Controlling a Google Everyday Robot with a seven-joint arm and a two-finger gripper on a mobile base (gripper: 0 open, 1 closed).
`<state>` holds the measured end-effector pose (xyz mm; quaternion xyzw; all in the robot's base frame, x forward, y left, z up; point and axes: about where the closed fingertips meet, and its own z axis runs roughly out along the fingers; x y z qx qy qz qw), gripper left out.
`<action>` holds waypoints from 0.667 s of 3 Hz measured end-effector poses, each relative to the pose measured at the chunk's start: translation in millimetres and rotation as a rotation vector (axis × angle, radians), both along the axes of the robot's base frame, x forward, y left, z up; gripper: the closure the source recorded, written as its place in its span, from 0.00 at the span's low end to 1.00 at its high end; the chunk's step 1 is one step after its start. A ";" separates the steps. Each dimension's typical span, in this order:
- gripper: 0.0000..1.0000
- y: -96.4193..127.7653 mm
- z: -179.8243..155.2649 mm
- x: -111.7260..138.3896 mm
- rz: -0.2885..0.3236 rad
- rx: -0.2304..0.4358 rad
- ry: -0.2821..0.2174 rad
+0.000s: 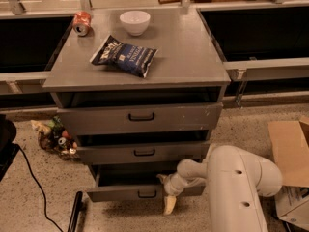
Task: Open bottom drawer
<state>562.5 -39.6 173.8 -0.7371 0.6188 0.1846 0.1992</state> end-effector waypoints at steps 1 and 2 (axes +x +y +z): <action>0.19 -1.8 -7.7 -28.3 0.015 0.019 0.088; 0.42 -5.1 -1.6 -51.0 0.029 0.033 0.134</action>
Offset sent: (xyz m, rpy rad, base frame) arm -0.0767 -0.0119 0.0097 0.0468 0.1855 0.0462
